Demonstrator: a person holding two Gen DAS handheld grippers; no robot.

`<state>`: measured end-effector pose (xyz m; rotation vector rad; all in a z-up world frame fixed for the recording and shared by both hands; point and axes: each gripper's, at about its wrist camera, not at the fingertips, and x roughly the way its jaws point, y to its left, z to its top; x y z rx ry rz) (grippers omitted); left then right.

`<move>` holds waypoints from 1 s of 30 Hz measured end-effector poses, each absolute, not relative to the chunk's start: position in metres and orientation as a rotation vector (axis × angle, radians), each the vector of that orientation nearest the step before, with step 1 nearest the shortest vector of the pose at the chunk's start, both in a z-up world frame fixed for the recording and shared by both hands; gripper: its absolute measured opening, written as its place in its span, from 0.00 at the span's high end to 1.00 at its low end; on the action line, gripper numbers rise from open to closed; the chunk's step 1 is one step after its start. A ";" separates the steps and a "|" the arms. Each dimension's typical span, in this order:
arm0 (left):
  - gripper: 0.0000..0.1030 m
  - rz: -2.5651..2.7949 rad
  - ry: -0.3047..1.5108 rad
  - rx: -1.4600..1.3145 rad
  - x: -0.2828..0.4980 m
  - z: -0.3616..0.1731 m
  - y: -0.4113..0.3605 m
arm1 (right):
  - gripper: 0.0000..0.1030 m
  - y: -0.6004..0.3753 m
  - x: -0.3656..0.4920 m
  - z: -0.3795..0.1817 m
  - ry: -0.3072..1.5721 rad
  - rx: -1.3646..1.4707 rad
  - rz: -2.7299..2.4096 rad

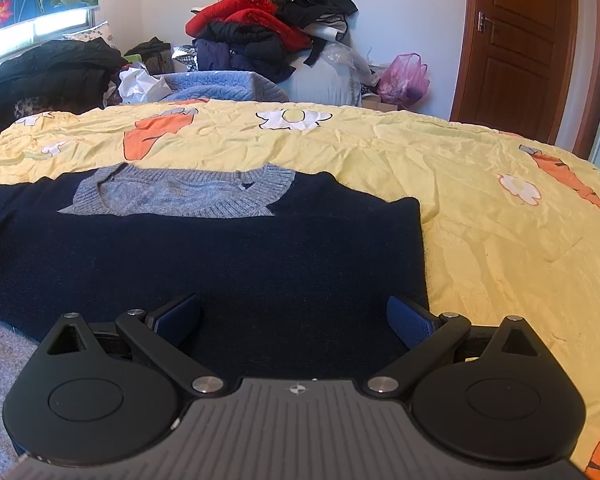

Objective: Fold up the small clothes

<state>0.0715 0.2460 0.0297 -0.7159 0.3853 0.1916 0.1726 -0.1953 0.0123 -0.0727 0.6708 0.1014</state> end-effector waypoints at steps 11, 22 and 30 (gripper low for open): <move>0.21 0.612 0.376 -1.274 0.072 -0.017 0.475 | 0.02 -0.195 0.172 0.013 0.670 -0.066 0.102; 0.79 0.555 0.433 -1.221 0.110 -0.032 0.496 | 0.00 -0.197 0.172 0.012 0.671 -0.061 0.107; 0.95 0.600 0.426 -0.826 0.132 0.029 0.443 | 0.00 -0.197 0.172 0.012 0.671 -0.060 0.107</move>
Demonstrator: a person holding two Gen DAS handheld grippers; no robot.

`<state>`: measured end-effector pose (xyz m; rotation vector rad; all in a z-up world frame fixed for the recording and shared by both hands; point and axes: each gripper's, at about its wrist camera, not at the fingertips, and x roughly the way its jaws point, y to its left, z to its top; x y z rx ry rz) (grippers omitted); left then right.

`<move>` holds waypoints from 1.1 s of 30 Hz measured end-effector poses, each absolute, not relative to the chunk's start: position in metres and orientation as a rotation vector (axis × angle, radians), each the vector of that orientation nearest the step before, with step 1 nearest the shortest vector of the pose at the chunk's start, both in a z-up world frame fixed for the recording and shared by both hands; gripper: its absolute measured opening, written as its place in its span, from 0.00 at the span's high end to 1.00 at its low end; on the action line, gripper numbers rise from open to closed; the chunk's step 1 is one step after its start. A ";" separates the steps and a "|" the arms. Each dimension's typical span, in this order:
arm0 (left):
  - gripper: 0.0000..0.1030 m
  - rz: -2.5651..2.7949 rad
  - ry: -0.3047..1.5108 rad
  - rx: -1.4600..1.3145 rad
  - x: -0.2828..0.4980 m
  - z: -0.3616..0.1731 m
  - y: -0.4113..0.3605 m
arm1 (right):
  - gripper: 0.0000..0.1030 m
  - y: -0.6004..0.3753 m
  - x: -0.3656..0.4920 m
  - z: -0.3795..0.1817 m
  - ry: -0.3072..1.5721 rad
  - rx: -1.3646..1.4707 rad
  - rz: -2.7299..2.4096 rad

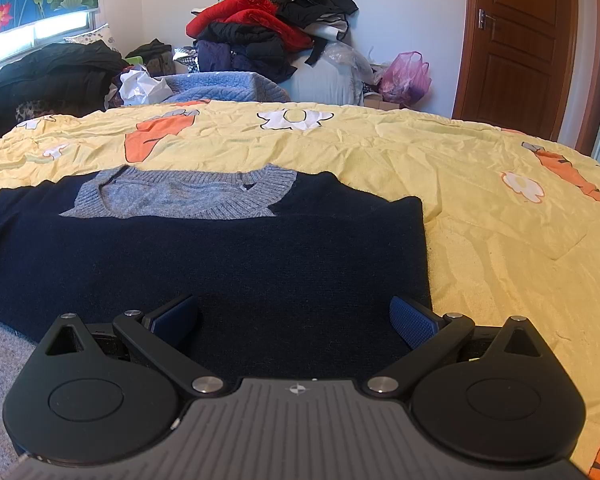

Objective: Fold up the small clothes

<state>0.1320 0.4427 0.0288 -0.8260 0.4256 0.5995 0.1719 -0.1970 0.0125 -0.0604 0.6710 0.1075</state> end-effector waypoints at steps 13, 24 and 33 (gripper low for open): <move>0.96 -0.045 0.437 -0.073 0.167 0.060 0.098 | 0.00 -0.199 0.171 0.013 0.666 -0.040 0.114; 0.93 -0.109 0.512 0.015 0.133 0.020 0.045 | 0.00 -0.203 0.170 0.014 0.659 -0.014 0.124; 0.16 0.411 0.332 -0.891 0.107 0.041 0.304 | 0.00 -0.204 0.169 0.015 0.655 -0.001 0.130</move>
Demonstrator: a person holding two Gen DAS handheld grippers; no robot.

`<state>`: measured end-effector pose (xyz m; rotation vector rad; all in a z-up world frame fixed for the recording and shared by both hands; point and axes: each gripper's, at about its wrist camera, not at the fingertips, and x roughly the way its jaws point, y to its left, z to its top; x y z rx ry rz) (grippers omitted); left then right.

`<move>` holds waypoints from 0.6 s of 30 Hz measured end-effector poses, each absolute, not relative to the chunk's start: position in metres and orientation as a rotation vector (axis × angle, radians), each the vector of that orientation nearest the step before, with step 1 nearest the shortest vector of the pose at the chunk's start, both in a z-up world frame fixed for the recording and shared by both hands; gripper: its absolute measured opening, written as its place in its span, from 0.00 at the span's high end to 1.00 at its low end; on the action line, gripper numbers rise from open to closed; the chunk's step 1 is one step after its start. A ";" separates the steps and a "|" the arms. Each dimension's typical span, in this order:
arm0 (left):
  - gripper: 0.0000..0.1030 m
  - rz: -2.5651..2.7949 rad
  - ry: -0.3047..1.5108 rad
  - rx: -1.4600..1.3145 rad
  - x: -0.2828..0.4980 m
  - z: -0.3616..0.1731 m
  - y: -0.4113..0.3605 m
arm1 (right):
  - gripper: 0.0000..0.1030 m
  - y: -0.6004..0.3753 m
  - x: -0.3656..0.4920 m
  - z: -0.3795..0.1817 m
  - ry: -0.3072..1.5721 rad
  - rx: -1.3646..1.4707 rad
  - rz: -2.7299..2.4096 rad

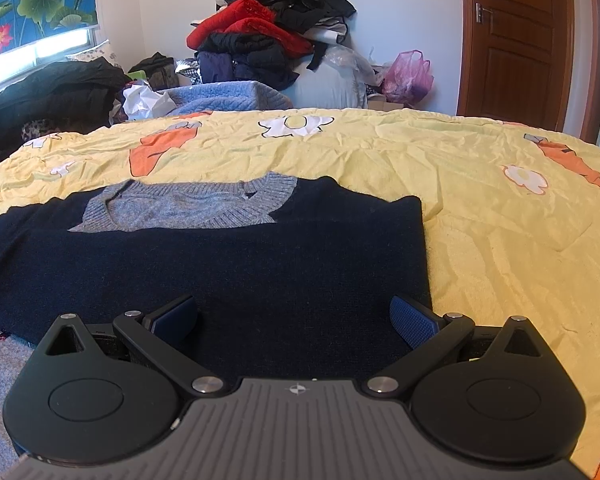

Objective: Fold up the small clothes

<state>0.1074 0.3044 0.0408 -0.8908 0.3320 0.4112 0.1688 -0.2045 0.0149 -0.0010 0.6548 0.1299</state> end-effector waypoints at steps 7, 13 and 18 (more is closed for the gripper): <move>0.17 0.505 0.289 -1.188 0.092 0.015 0.392 | 0.00 -0.204 0.169 0.015 0.657 -0.009 0.128; 0.74 0.466 0.408 -1.196 0.129 0.000 0.392 | 0.00 -0.203 0.170 0.015 0.659 -0.012 0.128; 0.93 0.533 0.415 -1.181 0.132 0.001 0.390 | 0.00 -0.204 0.170 0.015 0.659 -0.013 0.128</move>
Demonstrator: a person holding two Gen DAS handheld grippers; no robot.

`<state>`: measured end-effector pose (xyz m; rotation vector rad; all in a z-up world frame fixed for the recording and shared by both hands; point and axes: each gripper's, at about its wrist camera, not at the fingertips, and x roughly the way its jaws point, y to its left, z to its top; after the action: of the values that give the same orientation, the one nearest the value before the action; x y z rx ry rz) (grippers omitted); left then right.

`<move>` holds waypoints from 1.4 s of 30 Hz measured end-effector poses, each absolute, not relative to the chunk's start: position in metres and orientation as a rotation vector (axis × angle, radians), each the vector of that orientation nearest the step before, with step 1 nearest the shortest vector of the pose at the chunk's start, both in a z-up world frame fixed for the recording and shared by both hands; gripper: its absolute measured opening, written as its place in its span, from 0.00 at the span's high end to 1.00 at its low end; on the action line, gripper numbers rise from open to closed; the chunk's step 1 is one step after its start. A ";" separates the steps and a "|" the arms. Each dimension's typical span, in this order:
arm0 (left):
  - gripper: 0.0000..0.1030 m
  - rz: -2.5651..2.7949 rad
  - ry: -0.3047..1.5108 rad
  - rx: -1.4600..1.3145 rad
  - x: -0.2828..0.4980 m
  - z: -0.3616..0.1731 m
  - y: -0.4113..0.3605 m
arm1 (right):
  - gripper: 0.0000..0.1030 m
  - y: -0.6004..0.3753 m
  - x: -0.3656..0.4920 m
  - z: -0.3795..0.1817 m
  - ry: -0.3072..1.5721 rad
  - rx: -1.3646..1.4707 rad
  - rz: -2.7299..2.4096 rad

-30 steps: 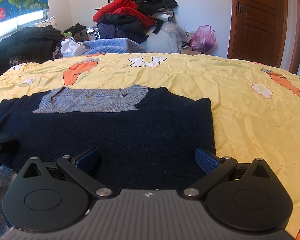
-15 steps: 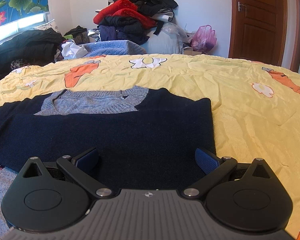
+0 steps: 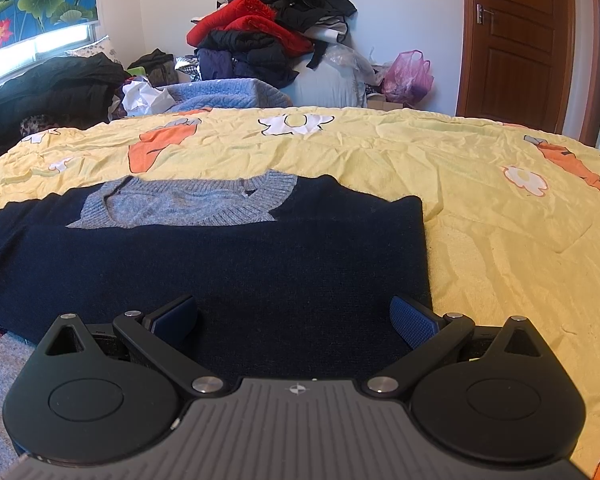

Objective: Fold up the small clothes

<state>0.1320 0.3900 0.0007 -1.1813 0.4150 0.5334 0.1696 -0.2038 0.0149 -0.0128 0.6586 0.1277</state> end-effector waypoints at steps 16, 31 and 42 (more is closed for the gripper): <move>0.94 -0.151 0.652 -1.491 0.152 -0.014 0.098 | 0.00 -0.204 0.170 0.015 0.658 -0.006 0.130; 0.19 0.049 0.488 -0.207 0.069 0.031 0.070 | 0.00 -0.206 0.169 0.016 0.657 -0.001 0.131; 0.18 0.098 0.530 -0.443 0.055 0.006 0.115 | 0.07 -0.150 0.107 0.053 0.481 -0.216 0.401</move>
<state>0.0548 0.1148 0.0061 -0.4426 0.5305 0.0981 0.1066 -0.1498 0.0527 -0.2165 0.4807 0.4015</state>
